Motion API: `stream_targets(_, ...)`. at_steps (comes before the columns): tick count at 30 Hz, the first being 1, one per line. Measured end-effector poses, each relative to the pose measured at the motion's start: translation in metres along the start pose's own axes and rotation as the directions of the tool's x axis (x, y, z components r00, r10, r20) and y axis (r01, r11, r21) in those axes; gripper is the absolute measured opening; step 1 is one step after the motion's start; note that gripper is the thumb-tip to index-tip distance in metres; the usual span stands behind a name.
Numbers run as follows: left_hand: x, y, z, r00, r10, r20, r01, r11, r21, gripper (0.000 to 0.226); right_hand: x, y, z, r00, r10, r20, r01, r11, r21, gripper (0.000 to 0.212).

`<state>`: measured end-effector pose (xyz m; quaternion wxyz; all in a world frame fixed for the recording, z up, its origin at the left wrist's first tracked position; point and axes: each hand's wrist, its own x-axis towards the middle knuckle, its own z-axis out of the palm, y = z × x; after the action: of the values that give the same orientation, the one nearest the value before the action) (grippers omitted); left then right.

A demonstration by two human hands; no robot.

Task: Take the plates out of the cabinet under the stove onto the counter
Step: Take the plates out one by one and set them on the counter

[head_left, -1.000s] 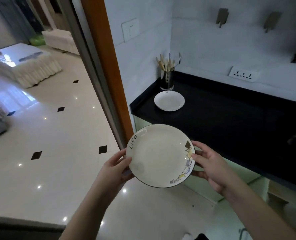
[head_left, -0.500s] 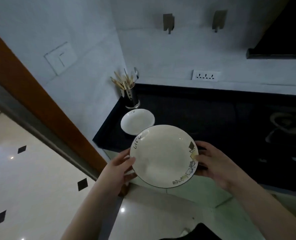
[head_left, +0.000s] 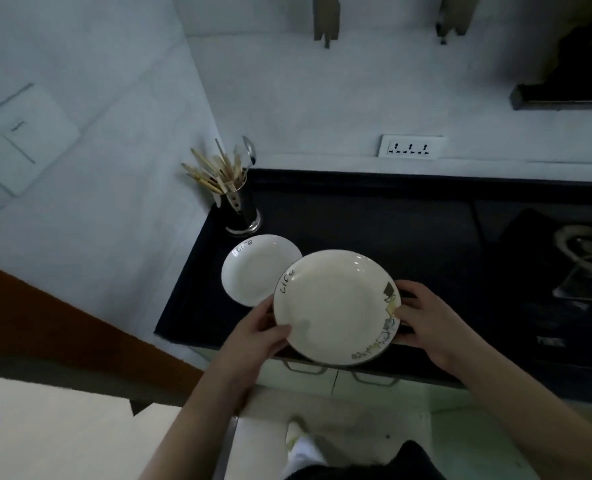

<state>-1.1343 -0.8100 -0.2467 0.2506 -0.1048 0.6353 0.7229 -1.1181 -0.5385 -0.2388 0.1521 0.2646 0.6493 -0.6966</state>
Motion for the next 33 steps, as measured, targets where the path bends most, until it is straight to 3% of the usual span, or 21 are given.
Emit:
stream_targets(7,0.078,0.035,-0.021,0.986,-0.029,0.165,0.012,0.994,0.106,0.057,0.03,-0.007,0.017,0.977,0.02,-0.21,-0.02,1.0,0.004,0.047)
stream_targets(13,0.132,0.033,-0.008,0.964,-0.176,0.202,0.162,0.983,0.082,0.05,0.048,-0.002,0.004,0.952,0.079,-0.295,-0.072,0.997,0.034,0.052)
stream_targets(16,0.15,0.035,0.008,0.955,-0.231,0.187,0.235,0.972,0.001,0.037,0.062,0.005,-0.009,0.94,0.071,-0.333,-0.079,0.997,-0.009,0.057)
stream_targets(24,0.191,0.019,0.048,0.963,-0.266,0.05,0.266,0.964,0.014,0.027,0.098,0.02,-0.038,0.932,0.077,-0.354,-0.113,0.99,-0.081,0.061)
stream_targets(33,0.223,-0.011,0.077,0.941,-0.338,0.003,0.336,0.936,0.104,0.062,0.131,0.031,-0.065,0.937,0.149,-0.315,-0.177,0.982,-0.061,0.071)
